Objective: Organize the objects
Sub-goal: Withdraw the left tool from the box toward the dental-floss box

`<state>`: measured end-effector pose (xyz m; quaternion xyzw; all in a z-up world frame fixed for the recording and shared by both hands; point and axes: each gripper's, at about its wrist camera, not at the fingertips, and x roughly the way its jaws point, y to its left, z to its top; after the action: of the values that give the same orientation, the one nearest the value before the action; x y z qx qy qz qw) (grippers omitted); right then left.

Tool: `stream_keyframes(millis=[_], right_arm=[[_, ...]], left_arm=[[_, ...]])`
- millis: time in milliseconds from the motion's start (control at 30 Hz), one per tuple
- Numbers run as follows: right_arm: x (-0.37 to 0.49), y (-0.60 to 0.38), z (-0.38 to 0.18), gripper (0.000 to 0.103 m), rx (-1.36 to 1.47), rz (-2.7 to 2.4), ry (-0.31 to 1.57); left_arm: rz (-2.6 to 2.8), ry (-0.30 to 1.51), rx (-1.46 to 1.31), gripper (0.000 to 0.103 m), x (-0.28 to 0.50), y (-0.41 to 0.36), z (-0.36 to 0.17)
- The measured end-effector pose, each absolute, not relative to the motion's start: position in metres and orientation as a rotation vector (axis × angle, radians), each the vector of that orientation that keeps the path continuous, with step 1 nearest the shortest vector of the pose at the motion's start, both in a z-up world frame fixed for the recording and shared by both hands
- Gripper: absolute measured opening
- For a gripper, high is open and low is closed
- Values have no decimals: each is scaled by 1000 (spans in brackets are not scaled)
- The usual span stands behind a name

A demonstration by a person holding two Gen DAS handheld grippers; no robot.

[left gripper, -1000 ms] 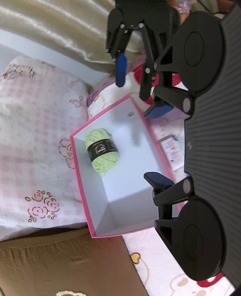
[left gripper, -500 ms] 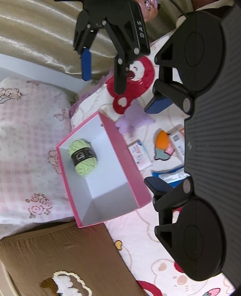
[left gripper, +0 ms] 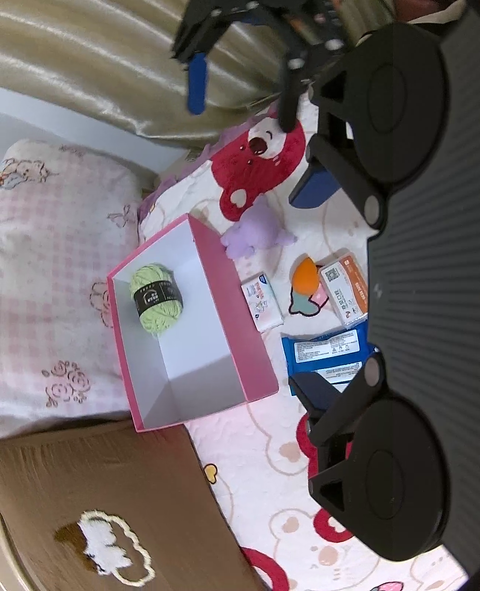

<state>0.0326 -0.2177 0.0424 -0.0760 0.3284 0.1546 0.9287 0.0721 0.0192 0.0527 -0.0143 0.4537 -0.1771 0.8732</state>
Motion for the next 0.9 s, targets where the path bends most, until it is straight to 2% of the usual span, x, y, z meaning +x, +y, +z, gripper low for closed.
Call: stream_keyframes(millis=[300, 600, 900], right_arm=[[13, -212, -7, 98, -24, 314, 646], [8, -188, -53, 98, -107, 318, 640], [12, -168, -100, 98, -162, 380, 680]], left_arm=[[-339, 924, -55, 96, 54, 19, 14], [-348, 973, -105, 96, 42, 34, -30], [-267, 945, -148, 96, 46, 33, -63]])
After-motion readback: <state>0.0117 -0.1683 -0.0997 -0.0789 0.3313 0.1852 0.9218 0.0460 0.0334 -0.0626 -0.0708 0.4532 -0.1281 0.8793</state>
